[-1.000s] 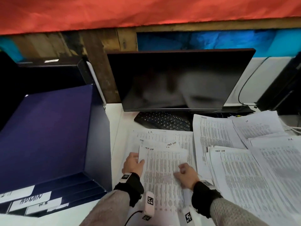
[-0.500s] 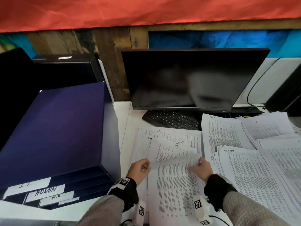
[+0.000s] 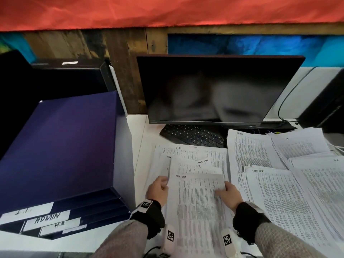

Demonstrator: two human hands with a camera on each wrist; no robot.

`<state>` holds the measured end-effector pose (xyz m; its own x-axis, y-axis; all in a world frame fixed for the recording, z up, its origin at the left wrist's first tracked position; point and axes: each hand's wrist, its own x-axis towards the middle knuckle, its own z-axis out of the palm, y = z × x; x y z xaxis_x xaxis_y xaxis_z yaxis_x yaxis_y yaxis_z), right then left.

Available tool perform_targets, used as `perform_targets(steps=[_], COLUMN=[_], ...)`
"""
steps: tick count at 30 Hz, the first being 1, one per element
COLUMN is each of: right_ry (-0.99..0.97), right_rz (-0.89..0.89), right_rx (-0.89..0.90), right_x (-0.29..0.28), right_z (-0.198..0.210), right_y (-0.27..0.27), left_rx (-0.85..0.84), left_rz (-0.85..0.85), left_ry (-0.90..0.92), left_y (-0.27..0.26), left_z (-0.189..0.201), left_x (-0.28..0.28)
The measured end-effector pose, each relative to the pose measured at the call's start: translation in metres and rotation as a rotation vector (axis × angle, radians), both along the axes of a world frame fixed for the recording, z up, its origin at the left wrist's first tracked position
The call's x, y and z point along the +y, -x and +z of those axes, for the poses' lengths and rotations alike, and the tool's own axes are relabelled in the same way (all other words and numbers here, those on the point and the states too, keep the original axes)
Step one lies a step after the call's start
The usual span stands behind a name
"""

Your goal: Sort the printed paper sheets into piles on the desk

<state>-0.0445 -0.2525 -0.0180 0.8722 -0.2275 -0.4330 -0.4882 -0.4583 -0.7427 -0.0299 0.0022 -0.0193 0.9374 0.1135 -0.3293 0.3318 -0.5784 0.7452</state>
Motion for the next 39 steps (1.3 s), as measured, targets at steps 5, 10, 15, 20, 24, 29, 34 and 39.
perform_targets(steps=[5, 10, 15, 20, 24, 29, 34, 39], right_ry=[0.004, 0.044, 0.064, 0.133, 0.126, 0.101, 0.104, 0.169], right_rz=[-0.060, -0.038, 0.027, 0.118, 0.158, 0.153, 0.229, 0.285], right_rx=[-0.032, 0.018, 0.023, -0.008, -0.016, -0.072, -0.004, -0.017], right_x=[-0.003, -0.002, 0.002, 0.009, 0.010, 0.005, 0.006, 0.016], right_z=[0.007, 0.003, 0.007, 0.008, 0.015, 0.025, 0.023, 0.022], right_y=[-0.002, 0.001, 0.006, 0.016, 0.023, 0.025, 0.025, 0.028], left_rx=[-0.020, 0.038, 0.120, 0.134, 0.155, 0.066, 0.104, 0.120], left_rz=[-0.178, -0.251, -0.213, -0.203, -0.119, -0.140, -0.342, -0.368], left_ry=[0.011, -0.184, -0.095, -0.098, -0.063, -0.286, -0.345, -0.332], left_y=[0.005, 0.002, -0.007, -0.001, 0.002, 0.000, 0.002, 0.002], left_z=[0.000, -0.005, 0.001, -0.001, 0.004, 0.004, -0.001, -0.006], left_x=[-0.011, -0.010, -0.013, -0.019, -0.028, -0.023, -0.008, -0.009])
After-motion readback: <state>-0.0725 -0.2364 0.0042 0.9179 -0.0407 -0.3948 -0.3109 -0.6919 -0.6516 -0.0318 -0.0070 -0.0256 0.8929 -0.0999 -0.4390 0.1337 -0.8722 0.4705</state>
